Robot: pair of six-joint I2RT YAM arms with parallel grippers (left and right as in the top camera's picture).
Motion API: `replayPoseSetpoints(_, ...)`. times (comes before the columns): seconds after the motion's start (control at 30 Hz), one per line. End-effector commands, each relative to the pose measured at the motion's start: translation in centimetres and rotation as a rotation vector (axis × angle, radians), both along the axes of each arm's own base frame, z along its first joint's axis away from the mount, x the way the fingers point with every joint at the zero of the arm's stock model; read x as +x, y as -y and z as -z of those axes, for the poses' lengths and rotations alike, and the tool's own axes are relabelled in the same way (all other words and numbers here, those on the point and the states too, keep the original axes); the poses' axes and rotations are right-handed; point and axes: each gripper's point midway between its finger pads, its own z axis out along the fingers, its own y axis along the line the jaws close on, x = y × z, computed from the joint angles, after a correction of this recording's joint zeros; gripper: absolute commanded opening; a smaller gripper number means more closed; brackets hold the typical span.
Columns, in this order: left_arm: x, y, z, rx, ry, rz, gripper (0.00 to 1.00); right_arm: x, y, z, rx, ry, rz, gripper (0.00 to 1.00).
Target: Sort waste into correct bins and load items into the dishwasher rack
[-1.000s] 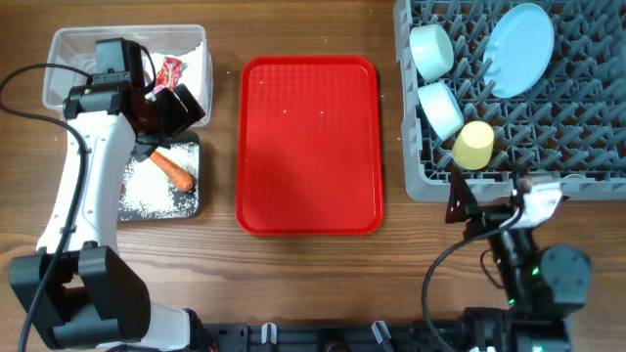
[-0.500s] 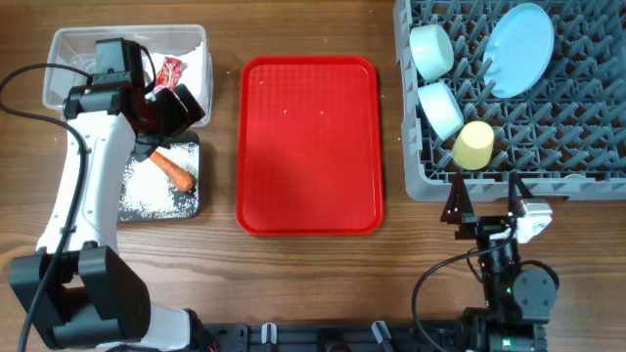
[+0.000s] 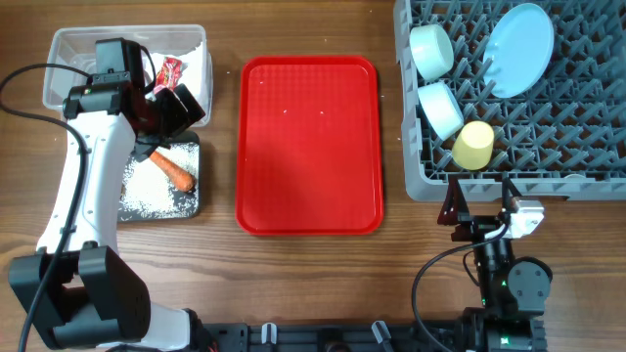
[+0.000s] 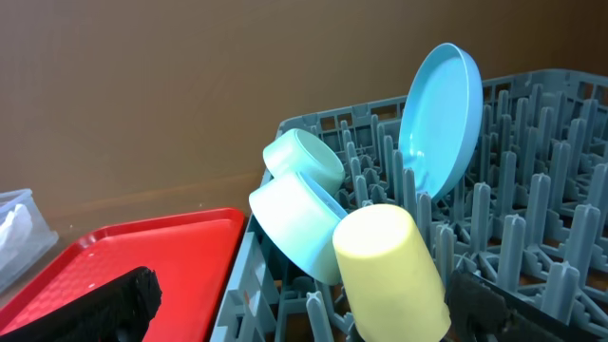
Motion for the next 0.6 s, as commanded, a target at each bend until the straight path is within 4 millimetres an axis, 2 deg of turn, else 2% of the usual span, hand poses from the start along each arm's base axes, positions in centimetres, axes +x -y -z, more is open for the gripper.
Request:
replayPoseSetpoints(0.0,0.1,-0.25,-0.13,0.006,0.005,-0.014,1.0,-0.04,0.19,-0.2,0.01,0.01,0.013,1.0)
replayPoseSetpoints(0.57,-0.04,-0.38,-0.08,0.014,-0.001,-0.017,1.0,-0.03,0.2,-0.16,0.011,0.008,0.013,1.0)
